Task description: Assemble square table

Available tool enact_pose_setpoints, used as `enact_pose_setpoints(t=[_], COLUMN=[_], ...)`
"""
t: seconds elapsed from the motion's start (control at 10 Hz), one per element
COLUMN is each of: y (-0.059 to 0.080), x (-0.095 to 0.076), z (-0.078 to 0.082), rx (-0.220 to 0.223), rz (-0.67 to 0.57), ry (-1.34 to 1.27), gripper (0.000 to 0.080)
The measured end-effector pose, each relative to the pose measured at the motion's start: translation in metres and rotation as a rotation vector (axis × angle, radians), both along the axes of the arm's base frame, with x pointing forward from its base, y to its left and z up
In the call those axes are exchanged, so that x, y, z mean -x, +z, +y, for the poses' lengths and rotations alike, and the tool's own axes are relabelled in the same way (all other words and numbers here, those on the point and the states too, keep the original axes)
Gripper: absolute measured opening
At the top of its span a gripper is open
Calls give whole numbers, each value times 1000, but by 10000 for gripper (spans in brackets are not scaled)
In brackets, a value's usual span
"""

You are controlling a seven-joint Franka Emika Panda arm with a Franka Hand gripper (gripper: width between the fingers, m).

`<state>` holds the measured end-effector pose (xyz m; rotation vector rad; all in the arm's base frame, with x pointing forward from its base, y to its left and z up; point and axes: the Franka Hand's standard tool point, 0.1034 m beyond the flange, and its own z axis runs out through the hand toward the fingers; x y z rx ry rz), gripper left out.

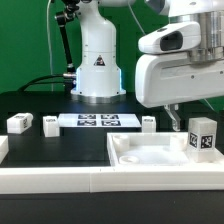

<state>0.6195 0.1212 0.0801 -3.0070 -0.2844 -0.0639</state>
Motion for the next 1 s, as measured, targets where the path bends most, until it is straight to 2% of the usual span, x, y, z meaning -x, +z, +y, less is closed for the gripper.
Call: enact_pose_setpoints(t=[0.2,0.4,0.5,0.6,0.8,1.0], y=[-1,-1,-1,-1,-1,0], x=[0,0,0,-1,-1,-2], z=[-2,-2,-2,-4,-4,-3], rx=[0,0,1,2,1,-10], rz=[-3,-3,-4,-4,-3,18], ry=[46,46,45,19,15,-217], gripper=[649,409,409,294,294,294])
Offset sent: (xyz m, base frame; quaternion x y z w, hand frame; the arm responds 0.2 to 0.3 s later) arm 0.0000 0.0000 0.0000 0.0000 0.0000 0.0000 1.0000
